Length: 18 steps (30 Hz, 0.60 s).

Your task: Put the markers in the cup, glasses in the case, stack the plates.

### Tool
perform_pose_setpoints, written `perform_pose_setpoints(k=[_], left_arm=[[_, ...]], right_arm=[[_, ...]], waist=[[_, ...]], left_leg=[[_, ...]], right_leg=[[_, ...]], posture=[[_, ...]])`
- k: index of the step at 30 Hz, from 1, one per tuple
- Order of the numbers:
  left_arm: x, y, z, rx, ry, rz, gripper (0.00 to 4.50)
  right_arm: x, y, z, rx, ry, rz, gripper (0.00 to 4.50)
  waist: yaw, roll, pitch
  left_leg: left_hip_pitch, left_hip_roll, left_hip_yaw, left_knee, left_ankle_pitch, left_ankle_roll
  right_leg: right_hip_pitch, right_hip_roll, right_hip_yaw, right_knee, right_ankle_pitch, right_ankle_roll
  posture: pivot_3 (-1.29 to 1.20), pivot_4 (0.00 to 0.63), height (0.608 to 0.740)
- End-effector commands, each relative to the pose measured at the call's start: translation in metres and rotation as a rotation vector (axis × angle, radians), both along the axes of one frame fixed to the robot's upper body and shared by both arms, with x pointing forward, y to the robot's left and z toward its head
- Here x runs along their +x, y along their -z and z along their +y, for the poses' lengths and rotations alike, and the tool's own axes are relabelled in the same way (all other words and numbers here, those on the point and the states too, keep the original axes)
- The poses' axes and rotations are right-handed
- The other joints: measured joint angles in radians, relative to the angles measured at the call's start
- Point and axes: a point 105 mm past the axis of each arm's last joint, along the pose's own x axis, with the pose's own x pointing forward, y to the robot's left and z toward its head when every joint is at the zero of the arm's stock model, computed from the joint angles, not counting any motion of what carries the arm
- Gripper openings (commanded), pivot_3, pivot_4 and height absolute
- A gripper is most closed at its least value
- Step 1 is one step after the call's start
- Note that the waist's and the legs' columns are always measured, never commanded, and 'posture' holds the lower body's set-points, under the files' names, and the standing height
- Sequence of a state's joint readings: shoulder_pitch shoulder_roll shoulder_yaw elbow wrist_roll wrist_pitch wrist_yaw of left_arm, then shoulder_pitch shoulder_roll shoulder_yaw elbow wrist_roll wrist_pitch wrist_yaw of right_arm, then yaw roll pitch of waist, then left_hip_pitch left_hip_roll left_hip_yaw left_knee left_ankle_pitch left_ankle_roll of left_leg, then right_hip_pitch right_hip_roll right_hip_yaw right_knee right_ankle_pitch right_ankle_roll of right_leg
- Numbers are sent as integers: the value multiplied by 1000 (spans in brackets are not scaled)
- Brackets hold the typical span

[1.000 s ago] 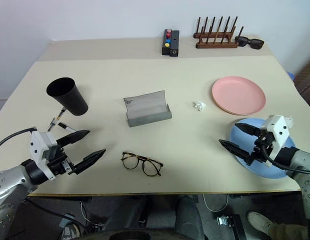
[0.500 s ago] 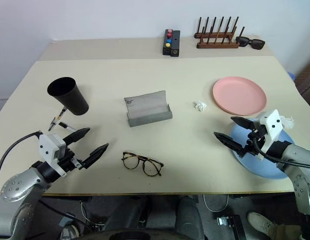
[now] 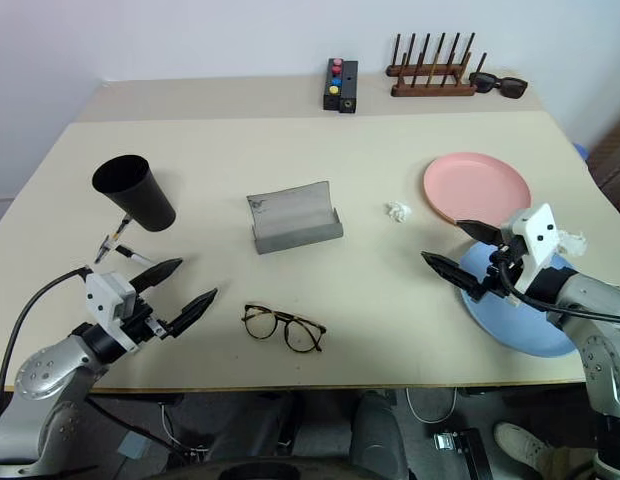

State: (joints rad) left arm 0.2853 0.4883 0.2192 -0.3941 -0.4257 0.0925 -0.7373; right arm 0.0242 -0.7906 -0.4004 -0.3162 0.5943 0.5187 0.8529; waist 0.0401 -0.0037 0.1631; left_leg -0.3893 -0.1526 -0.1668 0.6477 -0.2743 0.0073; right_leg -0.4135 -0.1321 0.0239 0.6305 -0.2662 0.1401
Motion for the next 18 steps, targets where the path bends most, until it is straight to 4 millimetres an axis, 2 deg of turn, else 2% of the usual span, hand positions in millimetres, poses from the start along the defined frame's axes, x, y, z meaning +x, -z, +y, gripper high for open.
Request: perform_pose_setpoints(k=[1, 5, 10, 18], left_arm=[[-5, -13, 4, 9, 2, -54, 4500], [-5, -8, 9, 21, -22, -44, 4500], [-1, -7, -1, 6, -7, -46, 4500], [17, -23, -10, -50, -31, -90, 4500]], right_arm=[[-2, -10, 11, 7, -28, -44, 4483], [-6, 1, 14, 18, -27, -25, 4483], [-7, 6, 11, 32, -13, -29, 4483], [15, 3, 5, -18, 124, -165, 4483]], waist=[[0, 0, 0], [2, 0, 0], [1, 0, 0], [0, 0, 0]], left_leg=[[0, 0, 0, 0, 0, 0], [0, 0, 0, 0, 0, 0], [0, 0, 0, 0, 0, 0], [0, 0, 0, 0, 0, 0]], right_leg=[[0, 0, 0, 0, 0, 0], [0, 0, 0, 0, 0, 0], [0, 0, 0, 0, 0, 0], [0, 2, 0, 0, 1, 1]], posture=[[0, 150, 740], [0, 150, 740], [0, 150, 740], [0, 150, 740]])
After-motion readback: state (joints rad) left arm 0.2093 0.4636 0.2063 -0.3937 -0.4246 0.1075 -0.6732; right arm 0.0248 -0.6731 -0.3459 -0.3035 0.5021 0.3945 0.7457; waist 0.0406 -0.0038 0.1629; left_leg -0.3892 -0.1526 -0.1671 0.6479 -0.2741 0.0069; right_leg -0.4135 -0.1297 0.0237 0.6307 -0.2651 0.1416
